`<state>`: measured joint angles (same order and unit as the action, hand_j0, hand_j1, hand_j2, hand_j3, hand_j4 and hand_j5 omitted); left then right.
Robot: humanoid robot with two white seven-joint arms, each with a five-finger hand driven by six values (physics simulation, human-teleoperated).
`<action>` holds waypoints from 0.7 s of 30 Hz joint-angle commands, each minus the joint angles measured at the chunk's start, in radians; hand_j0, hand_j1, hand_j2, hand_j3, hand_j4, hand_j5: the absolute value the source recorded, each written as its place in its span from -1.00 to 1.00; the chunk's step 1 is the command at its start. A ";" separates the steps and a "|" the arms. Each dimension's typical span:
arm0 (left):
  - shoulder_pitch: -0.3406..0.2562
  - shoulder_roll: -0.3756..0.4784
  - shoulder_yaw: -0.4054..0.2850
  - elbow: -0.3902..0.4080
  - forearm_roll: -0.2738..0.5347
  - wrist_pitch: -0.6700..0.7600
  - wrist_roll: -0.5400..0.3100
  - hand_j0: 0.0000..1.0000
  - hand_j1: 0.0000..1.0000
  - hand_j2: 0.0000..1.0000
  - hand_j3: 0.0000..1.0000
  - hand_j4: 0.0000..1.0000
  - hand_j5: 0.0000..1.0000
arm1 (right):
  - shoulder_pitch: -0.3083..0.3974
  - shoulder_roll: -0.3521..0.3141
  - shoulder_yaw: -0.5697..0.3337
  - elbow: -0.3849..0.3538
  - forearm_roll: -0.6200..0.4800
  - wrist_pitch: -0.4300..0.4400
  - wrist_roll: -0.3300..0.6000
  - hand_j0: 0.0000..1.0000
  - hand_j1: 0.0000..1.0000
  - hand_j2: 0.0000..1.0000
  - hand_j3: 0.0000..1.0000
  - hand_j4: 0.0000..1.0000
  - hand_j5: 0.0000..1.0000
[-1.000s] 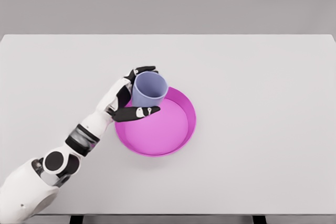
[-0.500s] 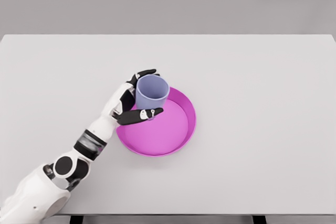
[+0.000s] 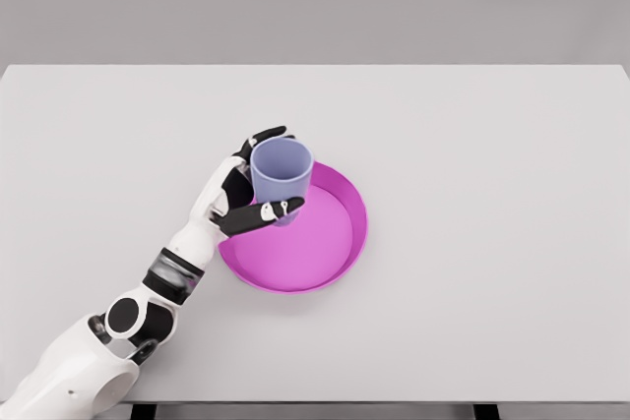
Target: Flip the cup with left arm and place it on the plate
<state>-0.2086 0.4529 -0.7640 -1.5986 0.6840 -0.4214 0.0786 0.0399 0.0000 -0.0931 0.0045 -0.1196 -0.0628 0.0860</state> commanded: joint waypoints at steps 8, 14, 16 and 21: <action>0.000 -0.019 0.000 0.028 0.020 -0.002 0.000 0.56 0.56 0.56 0.56 0.56 0.56 | 0.000 0.000 0.001 0.000 0.000 0.000 0.000 1.00 1.00 1.00 1.00 1.00 1.00; 0.000 -0.023 0.000 0.037 0.020 -0.002 0.000 0.56 0.56 0.56 0.56 0.56 0.56 | 0.000 0.000 0.001 -0.001 0.000 0.000 0.000 1.00 1.00 1.00 1.00 1.00 1.00; 0.000 -0.037 0.000 0.046 0.019 -0.002 0.000 0.56 0.56 0.56 0.56 0.56 0.56 | 0.000 0.000 0.000 0.000 0.000 0.000 0.000 1.00 1.00 1.00 1.00 1.00 1.00; 0.000 -0.040 0.000 0.054 0.019 -0.003 -0.002 0.61 0.61 0.61 0.61 0.61 0.61 | 0.000 0.000 0.000 0.000 0.000 0.000 0.000 1.00 1.00 1.00 1.00 1.00 1.00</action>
<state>-0.2086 0.4148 -0.7641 -1.5470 0.7040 -0.4240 0.0773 0.0399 0.0000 -0.0927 0.0042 -0.1196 -0.0629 0.0858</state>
